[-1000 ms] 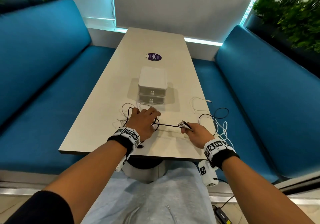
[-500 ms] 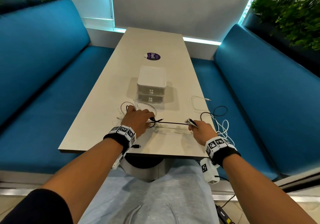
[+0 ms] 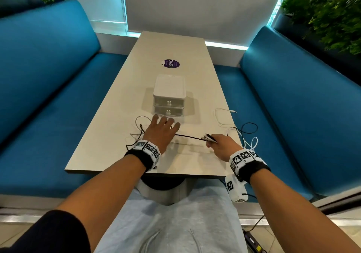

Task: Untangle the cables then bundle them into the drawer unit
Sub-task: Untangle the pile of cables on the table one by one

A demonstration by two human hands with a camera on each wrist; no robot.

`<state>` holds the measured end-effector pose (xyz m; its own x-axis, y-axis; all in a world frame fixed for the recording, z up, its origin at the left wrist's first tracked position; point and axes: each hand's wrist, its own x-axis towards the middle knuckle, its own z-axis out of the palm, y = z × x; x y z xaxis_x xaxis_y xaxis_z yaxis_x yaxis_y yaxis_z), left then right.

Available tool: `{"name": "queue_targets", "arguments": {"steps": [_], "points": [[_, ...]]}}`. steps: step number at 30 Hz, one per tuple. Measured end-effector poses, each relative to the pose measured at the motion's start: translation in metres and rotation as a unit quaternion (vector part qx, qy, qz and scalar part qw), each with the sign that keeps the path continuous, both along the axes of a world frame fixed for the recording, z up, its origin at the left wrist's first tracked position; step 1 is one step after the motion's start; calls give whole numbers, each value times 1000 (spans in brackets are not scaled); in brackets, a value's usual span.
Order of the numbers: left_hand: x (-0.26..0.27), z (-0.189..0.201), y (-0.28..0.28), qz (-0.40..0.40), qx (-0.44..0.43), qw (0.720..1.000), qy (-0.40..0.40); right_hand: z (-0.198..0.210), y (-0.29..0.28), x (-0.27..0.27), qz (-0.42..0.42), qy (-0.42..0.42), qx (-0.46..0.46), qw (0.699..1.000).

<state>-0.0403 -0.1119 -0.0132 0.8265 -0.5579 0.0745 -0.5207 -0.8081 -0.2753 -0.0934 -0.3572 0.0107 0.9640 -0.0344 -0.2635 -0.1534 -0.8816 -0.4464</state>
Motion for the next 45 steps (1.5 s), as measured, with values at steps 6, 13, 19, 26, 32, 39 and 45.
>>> {"name": "queue_targets", "arguments": {"steps": [6, 13, 19, 26, 32, 39, 45], "points": [[-7, -3, -24, -65, -40, 997, -20, 2, 5, 0, 5, -32, 7, 999], [5, -11, 0, -24, -36, 999, 7, 1, -26, -2, -63, -9, -42, 997], [1, -7, -1, -13, -73, 997, 20, -2, -20, 3, -92, -2, -82, 992], [10, -6, 30, 51, -93, 993, 60, -8, -50, -2, -188, -10, -142, 972], [8, -8, 25, 32, -103, 993, 55, 1, -26, -6, -188, -121, -141, 965], [10, 5, 25, 40, -150, 986, 54, -24, 17, -4, -2, -46, -136, 990], [19, 12, 40, 77, -165, 983, 34, -24, 7, 6, -89, -19, -177, 980]]}}
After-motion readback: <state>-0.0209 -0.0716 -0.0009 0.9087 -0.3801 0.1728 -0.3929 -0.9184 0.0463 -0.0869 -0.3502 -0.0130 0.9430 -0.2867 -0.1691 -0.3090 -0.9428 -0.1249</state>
